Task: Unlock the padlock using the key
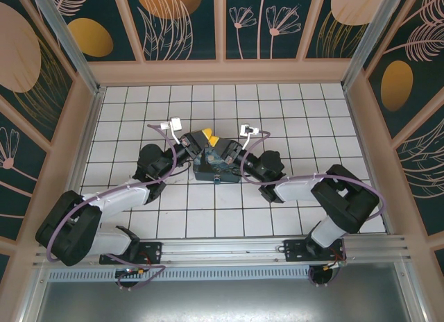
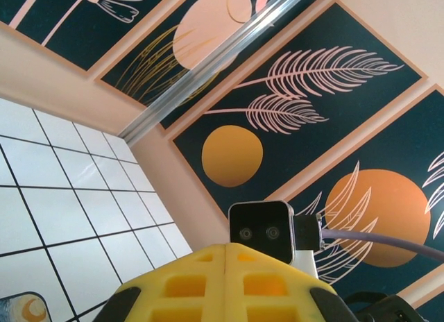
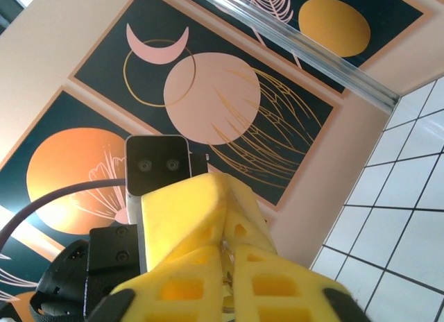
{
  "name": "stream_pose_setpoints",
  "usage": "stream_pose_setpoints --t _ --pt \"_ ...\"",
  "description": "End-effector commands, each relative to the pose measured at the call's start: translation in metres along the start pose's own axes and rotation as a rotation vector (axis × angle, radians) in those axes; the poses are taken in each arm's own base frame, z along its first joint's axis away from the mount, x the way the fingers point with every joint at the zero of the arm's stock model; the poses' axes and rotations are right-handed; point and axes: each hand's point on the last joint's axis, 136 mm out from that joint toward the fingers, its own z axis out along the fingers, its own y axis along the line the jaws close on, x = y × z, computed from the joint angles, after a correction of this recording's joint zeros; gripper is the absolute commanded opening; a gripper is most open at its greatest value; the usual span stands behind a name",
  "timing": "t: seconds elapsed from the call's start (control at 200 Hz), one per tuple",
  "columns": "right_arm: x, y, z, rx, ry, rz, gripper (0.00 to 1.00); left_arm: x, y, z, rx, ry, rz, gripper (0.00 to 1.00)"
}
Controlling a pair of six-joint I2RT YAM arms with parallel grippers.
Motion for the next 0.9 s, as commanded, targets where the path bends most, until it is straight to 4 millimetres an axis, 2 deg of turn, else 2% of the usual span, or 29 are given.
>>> stream_pose_setpoints --t 0.0,0.185,0.32,0.365,0.455,0.555,0.706,0.896 --pt "-0.001 0.016 0.001 -0.061 -0.006 -0.008 0.0 -0.003 -0.005 -0.002 0.016 -0.02 0.004 0.0" --pt "-0.004 -0.001 -0.009 0.018 -0.029 0.006 0.0 -0.006 -0.004 -0.008 -0.006 -0.047 0.005 0.0" --pt "-0.003 0.001 -0.007 0.007 -0.009 0.005 0.0 -0.005 -0.004 -0.006 -0.007 -0.028 -0.001 0.0" --pt "-0.001 0.002 -0.007 0.006 0.004 0.002 0.0 -0.003 -0.004 -0.005 -0.011 -0.017 -0.003 0.09" --pt "0.002 0.003 -0.007 0.007 0.034 -0.008 0.0 -0.003 -0.002 -0.001 -0.037 0.005 0.001 0.33" --pt "0.005 0.0 -0.01 0.028 0.07 -0.017 0.0 -0.002 0.0 0.005 -0.076 0.05 0.026 0.49" --pt "0.004 0.0 -0.019 0.058 0.092 -0.032 0.0 0.001 -0.003 0.011 -0.097 0.116 0.061 0.59" --pt "0.001 0.001 -0.029 0.077 0.114 -0.043 0.0 0.012 -0.007 0.02 -0.083 0.234 0.092 0.6"
